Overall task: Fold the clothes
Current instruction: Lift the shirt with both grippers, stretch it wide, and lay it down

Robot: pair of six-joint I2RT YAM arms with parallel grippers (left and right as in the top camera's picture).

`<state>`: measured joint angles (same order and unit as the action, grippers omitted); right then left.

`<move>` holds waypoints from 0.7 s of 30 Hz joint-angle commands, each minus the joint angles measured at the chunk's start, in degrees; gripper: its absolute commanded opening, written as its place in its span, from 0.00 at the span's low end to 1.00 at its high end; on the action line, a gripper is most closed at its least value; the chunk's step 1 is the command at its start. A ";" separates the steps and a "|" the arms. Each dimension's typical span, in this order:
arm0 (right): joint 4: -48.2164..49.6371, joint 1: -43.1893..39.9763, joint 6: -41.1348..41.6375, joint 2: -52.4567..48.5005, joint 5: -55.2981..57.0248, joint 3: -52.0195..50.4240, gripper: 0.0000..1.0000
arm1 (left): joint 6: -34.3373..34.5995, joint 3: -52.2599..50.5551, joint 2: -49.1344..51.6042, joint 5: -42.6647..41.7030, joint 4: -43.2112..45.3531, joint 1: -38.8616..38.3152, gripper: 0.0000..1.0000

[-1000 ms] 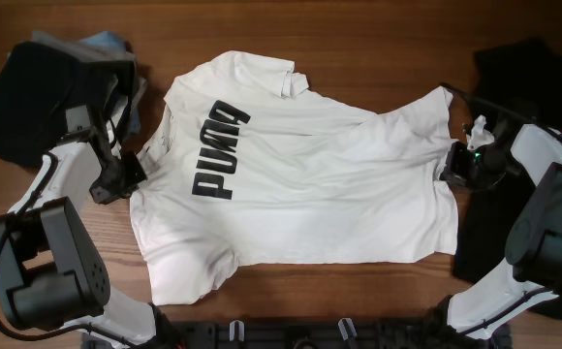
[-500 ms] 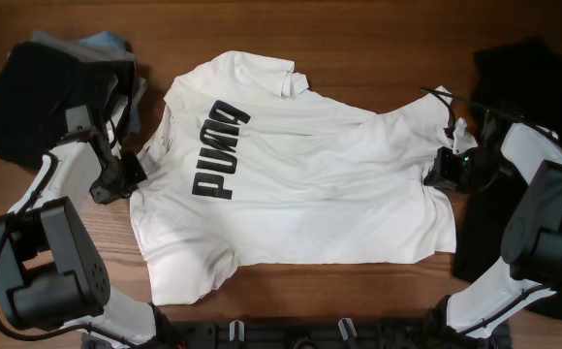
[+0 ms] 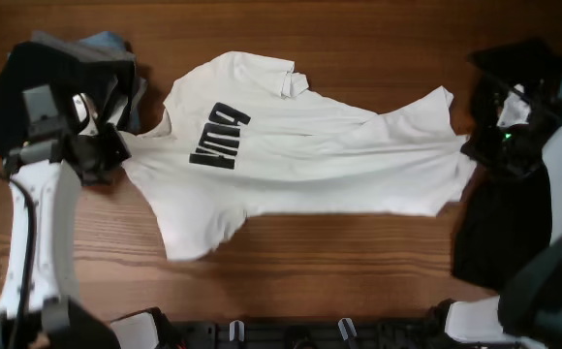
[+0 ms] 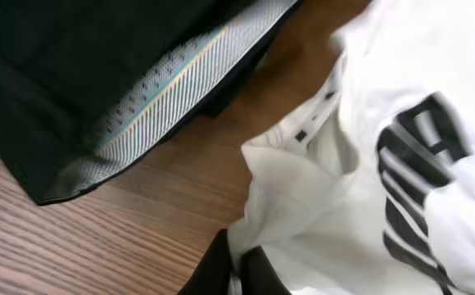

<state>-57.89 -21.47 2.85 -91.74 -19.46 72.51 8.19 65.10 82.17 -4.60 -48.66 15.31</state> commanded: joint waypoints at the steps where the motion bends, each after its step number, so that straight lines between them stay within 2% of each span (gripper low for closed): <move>1: -0.09 0.07 2.25 4.17 0.44 1.14 0.04 | -0.28 0.76 -5.84 -0.28 -0.07 -0.09 0.04; 6: -1.81 -1.46 2.86 8.74 -5.86 7.87 0.04 | -0.24 8.33 -13.79 2.12 -0.09 2.45 0.04; 9: -7.82 -2.78 4.79 11.26 -10.40 19.02 0.04 | 2.47 17.81 -18.18 2.10 -0.48 6.21 0.04; 13: -14.84 -2.78 4.81 13.86 -7.30 33.09 0.04 | 3.26 25.75 -21.86 1.99 -4.44 9.75 0.04; 15: -16.61 -2.78 6.19 15.32 -7.50 35.54 0.04 | 2.75 26.10 -23.58 -4.92 -5.14 9.68 0.04; 16: -16.74 -2.78 6.71 16.63 -7.58 36.98 0.04 | 2.51 26.10 -24.68 -4.00 -5.42 9.73 0.04; 17: -16.52 -2.78 8.87 17.77 -7.63 38.18 0.04 | 2.56 26.14 -25.53 0.57 -5.35 9.73 0.04; 21: -20.48 -2.78 9.40 24.11 -6.62 45.46 0.04 | 2.56 33.31 -29.51 2.95 -10.49 9.73 0.04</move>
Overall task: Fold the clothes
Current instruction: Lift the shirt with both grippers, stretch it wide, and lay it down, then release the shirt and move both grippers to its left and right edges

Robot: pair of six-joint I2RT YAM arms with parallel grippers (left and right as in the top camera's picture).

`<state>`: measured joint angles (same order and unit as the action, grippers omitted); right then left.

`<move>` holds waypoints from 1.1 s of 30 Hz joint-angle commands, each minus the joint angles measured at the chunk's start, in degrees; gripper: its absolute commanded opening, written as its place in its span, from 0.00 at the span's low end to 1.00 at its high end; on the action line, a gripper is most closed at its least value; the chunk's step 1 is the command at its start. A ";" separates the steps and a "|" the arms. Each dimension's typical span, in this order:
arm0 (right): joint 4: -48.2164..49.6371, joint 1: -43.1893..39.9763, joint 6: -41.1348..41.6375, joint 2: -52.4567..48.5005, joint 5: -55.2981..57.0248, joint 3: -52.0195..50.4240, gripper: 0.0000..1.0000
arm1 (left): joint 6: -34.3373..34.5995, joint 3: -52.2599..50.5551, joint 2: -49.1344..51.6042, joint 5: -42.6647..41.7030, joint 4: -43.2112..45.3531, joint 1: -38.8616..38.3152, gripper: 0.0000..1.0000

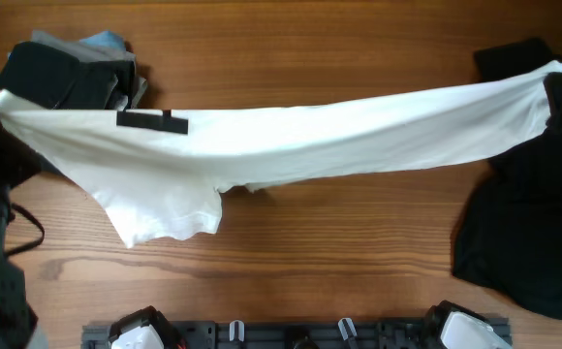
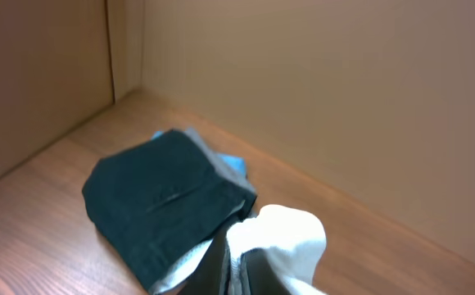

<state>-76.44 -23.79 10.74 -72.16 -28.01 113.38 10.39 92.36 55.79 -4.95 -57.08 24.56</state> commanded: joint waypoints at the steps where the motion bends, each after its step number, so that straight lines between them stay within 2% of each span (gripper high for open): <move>1: -4.15 -0.46 3.50 5.62 4.33 5.88 0.04 | 0.37 7.80 -3.65 5.09 -3.02 0.48 0.04; 5: -10.47 -0.46 4.26 6.86 7.19 8.55 0.04 | 2.08 16.28 -4.15 11.96 -7.19 0.48 0.04; 8: -12.31 -0.46 4.39 5.68 10.56 8.55 0.04 | 3.50 17.11 -3.28 11.87 -8.55 0.42 0.04; 10: -13.44 -0.46 4.28 2.91 11.78 8.55 0.04 | 3.48 17.11 0.02 6.14 -10.36 0.33 0.04; 13: -15.54 -0.44 4.26 -4.87 11.19 8.48 0.04 | 0.24 17.11 10.25 -6.47 -11.37 0.31 0.04; 15: -15.50 -0.44 1.97 -10.88 7.85 8.39 0.04 | -1.68 17.11 16.83 -11.61 -10.14 -1.73 0.04; 19: -11.17 3.19 -4.15 -22.18 3.98 8.37 0.05 | -7.17 17.11 31.71 -11.50 -6.34 -11.72 0.04; 23: -5.05 7.56 -6.08 -34.91 5.73 8.37 0.05 | -7.19 17.11 49.37 -7.85 1.57 -17.94 0.04; 26: 2.91 8.59 -4.85 -44.44 5.60 8.37 0.05 | -7.19 17.11 59.89 -7.82 10.82 -19.98 0.12; 27: 6.21 8.76 -4.61 -47.91 5.70 8.37 0.14 | -7.17 17.11 62.84 -7.82 14.14 -20.48 0.24; 28: 9.53 8.79 -4.68 -51.43 5.73 8.37 0.48 | -6.75 17.11 66.23 -8.09 17.90 -20.96 0.48; 29: 11.87 8.31 -4.74 -54.05 5.86 8.37 0.58 | -6.73 17.11 68.00 -8.09 20.20 -21.09 0.69; 31: 12.20 6.71 -4.79 -54.38 6.84 8.39 0.60 | -6.82 17.18 67.08 -8.02 19.78 -20.72 0.79; 33: 9.14 4.28 -4.63 -52.52 6.56 8.39 0.60 | -7.21 17.18 64.02 -8.07 16.70 -19.63 0.80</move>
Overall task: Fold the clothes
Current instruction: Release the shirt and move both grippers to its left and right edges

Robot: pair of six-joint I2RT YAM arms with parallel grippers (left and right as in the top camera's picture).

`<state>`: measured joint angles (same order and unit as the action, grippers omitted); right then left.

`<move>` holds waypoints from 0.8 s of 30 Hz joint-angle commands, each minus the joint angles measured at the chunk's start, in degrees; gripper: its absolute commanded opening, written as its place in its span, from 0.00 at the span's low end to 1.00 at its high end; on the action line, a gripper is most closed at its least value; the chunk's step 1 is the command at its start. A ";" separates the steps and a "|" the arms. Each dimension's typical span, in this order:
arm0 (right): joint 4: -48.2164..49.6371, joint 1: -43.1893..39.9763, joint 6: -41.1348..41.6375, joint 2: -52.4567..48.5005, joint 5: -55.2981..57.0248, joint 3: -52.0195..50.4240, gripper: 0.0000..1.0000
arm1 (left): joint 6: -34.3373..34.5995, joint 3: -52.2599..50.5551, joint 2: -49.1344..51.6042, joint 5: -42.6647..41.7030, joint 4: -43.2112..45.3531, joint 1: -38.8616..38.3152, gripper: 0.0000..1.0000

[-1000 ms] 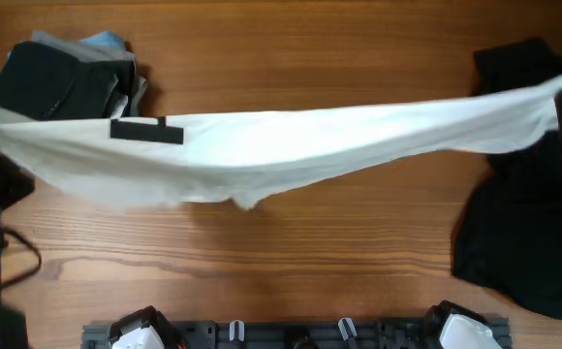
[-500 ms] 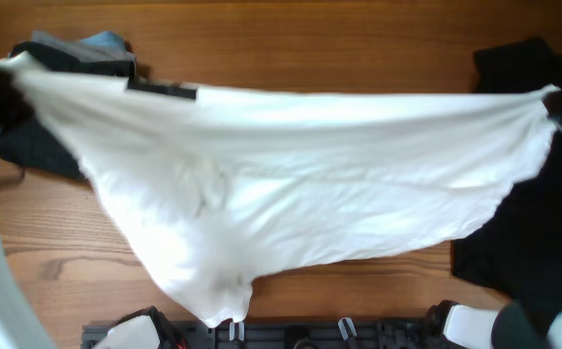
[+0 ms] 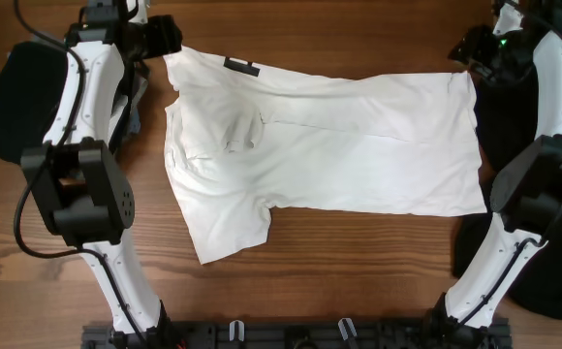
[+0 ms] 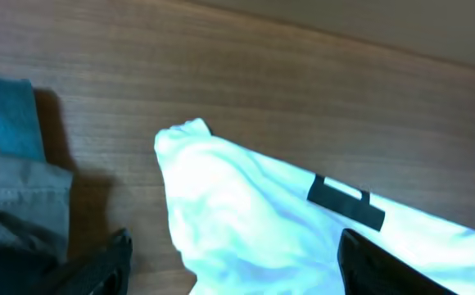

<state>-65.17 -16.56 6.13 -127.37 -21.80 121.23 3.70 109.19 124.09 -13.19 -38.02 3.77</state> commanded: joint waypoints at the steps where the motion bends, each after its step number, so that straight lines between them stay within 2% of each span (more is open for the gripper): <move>1: -4.70 -4.15 -0.26 4.17 0.13 0.55 0.60 | -0.52 0.35 -6.97 0.17 -5.90 1.79 0.80; 5: -13.51 -5.49 -5.25 11.52 -0.31 0.55 0.60 | -5.05 0.35 -16.37 0.24 -21.90 2.14 0.78; 7: -17.70 -5.25 -5.97 16.79 -0.33 0.55 0.61 | -5.01 0.33 -20.50 3.10 -31.82 2.14 0.78; 10: -22.91 -5.16 -4.42 21.11 -0.31 0.55 0.71 | -4.00 -2.56 -20.11 3.21 -42.10 2.14 0.75; 14: -25.33 -5.16 -4.42 20.96 -0.31 -2.84 0.72 | -2.84 -19.58 -19.71 0.02 -37.73 2.08 0.73; 15: -24.79 -5.16 -4.44 20.90 -0.31 -5.60 0.72 | -2.84 -26.18 -19.71 -1.60 -34.32 2.08 0.73; 19: -20.46 -5.16 -4.35 20.87 -0.31 -14.08 0.72 | -2.86 -41.13 -19.71 -4.55 -21.64 1.97 0.73; 24: -15.74 -5.16 -3.19 20.87 -0.31 -22.25 0.72 | -2.36 -48.39 -19.71 -5.25 -13.79 0.35 0.67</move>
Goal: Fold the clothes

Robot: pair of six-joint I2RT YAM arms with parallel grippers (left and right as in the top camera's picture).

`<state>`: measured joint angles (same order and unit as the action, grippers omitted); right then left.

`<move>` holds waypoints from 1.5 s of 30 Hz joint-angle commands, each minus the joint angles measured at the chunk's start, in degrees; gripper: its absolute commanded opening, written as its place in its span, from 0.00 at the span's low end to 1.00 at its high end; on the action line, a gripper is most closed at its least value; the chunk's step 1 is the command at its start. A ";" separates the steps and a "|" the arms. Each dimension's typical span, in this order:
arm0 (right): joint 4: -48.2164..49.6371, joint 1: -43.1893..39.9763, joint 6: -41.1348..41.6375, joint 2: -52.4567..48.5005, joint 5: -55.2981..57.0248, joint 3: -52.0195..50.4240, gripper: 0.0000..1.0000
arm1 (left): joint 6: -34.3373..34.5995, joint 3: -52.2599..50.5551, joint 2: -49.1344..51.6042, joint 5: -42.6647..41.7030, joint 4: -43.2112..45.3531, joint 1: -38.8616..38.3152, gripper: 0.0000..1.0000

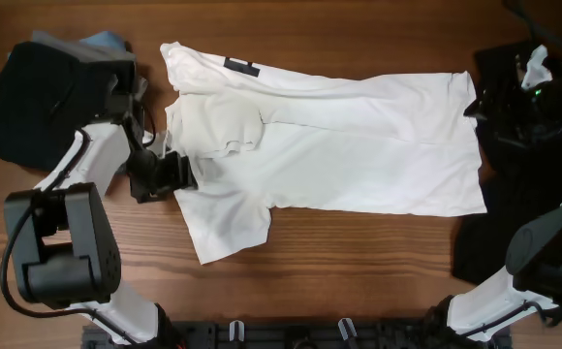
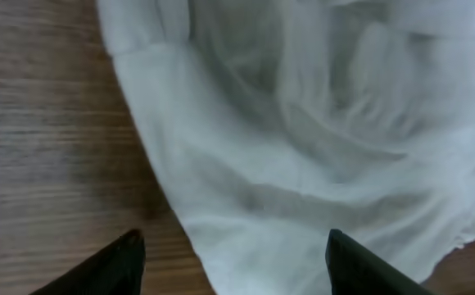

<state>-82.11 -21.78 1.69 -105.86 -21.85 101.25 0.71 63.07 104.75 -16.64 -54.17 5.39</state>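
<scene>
A white T-shirt point(image 1: 359, 145) lies spread flat on the wooden table, collar end to the left, with a black label point(image 1: 242, 66) at the neck. Its lower sleeve point(image 1: 225, 228) points toward the near edge. My left gripper point(image 1: 179, 174) is at the shirt's left edge, just above that sleeve. In the left wrist view the left gripper point(image 2: 233, 250) is open, its fingertips point(image 2: 129, 250) wide apart over the shirt point(image 2: 303, 123) edge and the bare wood. My right gripper point(image 1: 494, 105) is beside the shirt's right edge, dark against black cloth, so its jaws cannot be made out.
A pile of dark folded clothes point(image 1: 53, 82) with a blue and grey piece point(image 1: 107, 44) sits at the far left, close to my left arm. A heap of black garments point(image 1: 523, 213) covers the right side under my right arm. Bare wood point(image 1: 359, 271) runs along the near edge.
My left gripper was at the shirt's far-left corner and is now lower, at the left edge above the sleeve. The right gripper went from the far-right corner to mid right edge. The shirt lies as before.
The shirt first lay rumpled, print side up, with a gripper at each end, the left one shut on it. Then it hung stretched in the air between both grippers. Then it lay flat, print side down, left gripper open. Now both grippers sit lower along its sides.
</scene>
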 commanded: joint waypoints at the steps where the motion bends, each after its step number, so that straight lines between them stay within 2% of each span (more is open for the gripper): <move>1: 2.19 0.07 1.53 -0.63 -0.26 -3.69 0.72 | 1.66 -3.63 -0.37 -1.77 4.26 -1.79 0.60; 3: 3.34 0.07 2.56 -0.63 -0.24 -5.07 0.72 | 1.68 -5.84 -0.37 -1.75 6.82 -2.47 0.50; 6: 4.70 0.07 2.93 -0.63 -0.20 -5.38 0.72 | 1.73 -7.45 -0.37 -0.46 7.45 -2.49 0.04; 7: 4.70 0.07 2.95 -0.63 0.02 -5.38 0.72 | 4.74 -7.43 -0.46 2.82 5.53 -1.90 0.04; 9: 4.61 0.07 3.17 -0.63 -0.04 -5.66 0.72 | 10.16 -6.73 -0.72 7.45 1.75 0.70 0.04; 13: 8.09 0.11 5.57 -0.63 0.46 -14.32 0.72 | 11.80 -4.50 -3.63 7.08 -3.02 9.49 0.04; 15: 13.29 0.11 9.03 -0.63 1.49 -22.69 0.70 | 11.76 -4.50 -6.32 7.13 -4.22 12.96 0.04; 17: 16.44 0.11 11.89 -0.63 2.99 -28.09 0.65 | 11.76 -4.50 -7.30 7.10 -4.85 13.49 0.04; 20: 20.37 0.13 11.82 -0.63 2.97 -34.67 0.65 | 11.76 -4.50 -7.69 7.10 -4.83 13.49 0.04; 23: 19.74 0.17 7.91 -0.61 1.77 -35.63 0.58 | 11.74 -4.50 -7.69 7.10 -5.09 13.49 0.04; 25: 19.98 0.17 6.95 0.26 0.59 -35.58 0.59 | 11.72 -4.50 -7.80 7.08 -5.46 13.49 0.04; 26: 20.48 0.17 6.82 1.66 -0.79 -35.47 0.59 | 11.65 -4.48 -7.91 6.82 -5.73 13.49 0.12; 28: 21.16 0.17 6.82 5.20 -3.04 -35.47 0.60 | 8.59 -4.24 -8.52 2.45 -7.58 13.49 0.36; 32: 18.40 0.17 8.39 15.08 -3.48 -35.50 0.73 | 8.52 -3.21 -13.03 1.22 -12.68 13.46 0.55; 37: 18.36 0.17 12.04 15.32 -3.26 -38.53 0.77 | 8.66 -7.04 -13.22 1.03 -13.97 12.11 0.55; 38: 19.61 0.17 12.66 15.32 -3.28 -40.00 0.77 | 9.90 -10.75 -13.18 1.03 -10.23 10.60 0.61; 41: 21.46 0.17 13.55 15.32 -3.30 -41.53 0.77 | 13.55 -15.98 -13.14 1.09 -2.23 9.38 0.63; 44: 22.21 0.17 13.81 15.32 -3.28 -41.64 0.77 | 16.33 -18.29 -13.03 0.94 -0.17 9.07 0.56; 45: 22.95 0.17 13.92 15.32 -3.28 -41.64 0.77 | 16.79 -18.71 -13.03 1.03 0.79 8.83 0.51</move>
<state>-60.34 -21.78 14.55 -90.39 -24.23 59.66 14.02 45.71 91.83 -14.94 -54.98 14.92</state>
